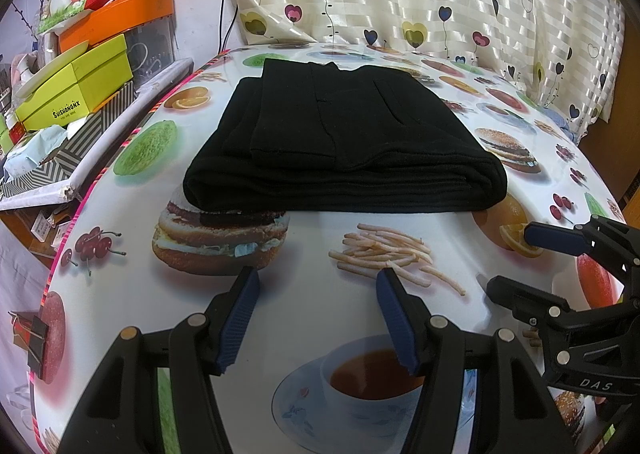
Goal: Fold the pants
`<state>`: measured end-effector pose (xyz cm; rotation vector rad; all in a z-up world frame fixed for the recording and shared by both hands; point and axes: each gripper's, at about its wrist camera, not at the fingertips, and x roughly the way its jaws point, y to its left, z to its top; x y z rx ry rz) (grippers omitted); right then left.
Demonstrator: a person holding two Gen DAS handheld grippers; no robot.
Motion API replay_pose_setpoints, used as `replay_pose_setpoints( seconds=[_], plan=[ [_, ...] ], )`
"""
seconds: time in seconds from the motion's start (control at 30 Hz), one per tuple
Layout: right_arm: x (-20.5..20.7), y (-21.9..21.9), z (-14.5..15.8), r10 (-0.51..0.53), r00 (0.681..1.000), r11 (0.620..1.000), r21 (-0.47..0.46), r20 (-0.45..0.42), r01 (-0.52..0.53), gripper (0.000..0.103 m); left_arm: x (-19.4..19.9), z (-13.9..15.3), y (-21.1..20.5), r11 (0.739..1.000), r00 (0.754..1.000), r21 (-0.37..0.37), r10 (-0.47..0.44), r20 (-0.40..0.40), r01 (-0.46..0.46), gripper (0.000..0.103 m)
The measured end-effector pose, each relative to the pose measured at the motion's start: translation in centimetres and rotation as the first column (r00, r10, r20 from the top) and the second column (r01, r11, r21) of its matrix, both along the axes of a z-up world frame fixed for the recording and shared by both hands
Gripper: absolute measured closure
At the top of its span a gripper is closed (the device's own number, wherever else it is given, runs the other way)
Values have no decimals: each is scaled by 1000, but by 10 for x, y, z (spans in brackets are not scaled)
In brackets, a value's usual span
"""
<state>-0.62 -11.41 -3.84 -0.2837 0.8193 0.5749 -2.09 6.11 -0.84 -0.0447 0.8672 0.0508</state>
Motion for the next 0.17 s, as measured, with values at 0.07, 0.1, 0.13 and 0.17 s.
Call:
replay_pose_setpoints(
  seconds=[0.07, 0.1, 0.13, 0.17],
  plan=[
    [0, 0, 0, 0, 1000, 1000, 0, 0, 0, 39, 0, 0, 0, 1000, 1000, 0, 0, 0, 0, 39],
    [0, 0, 0, 0, 1000, 1000, 0, 0, 0, 39, 0, 0, 0, 1000, 1000, 0, 0, 0, 0, 39],
    [0, 0, 0, 0, 1000, 1000, 0, 0, 0, 39, 0, 0, 0, 1000, 1000, 0, 0, 0, 0, 39],
    [0, 0, 0, 0, 1000, 1000, 0, 0, 0, 39, 0, 0, 0, 1000, 1000, 0, 0, 0, 0, 39]
  ],
)
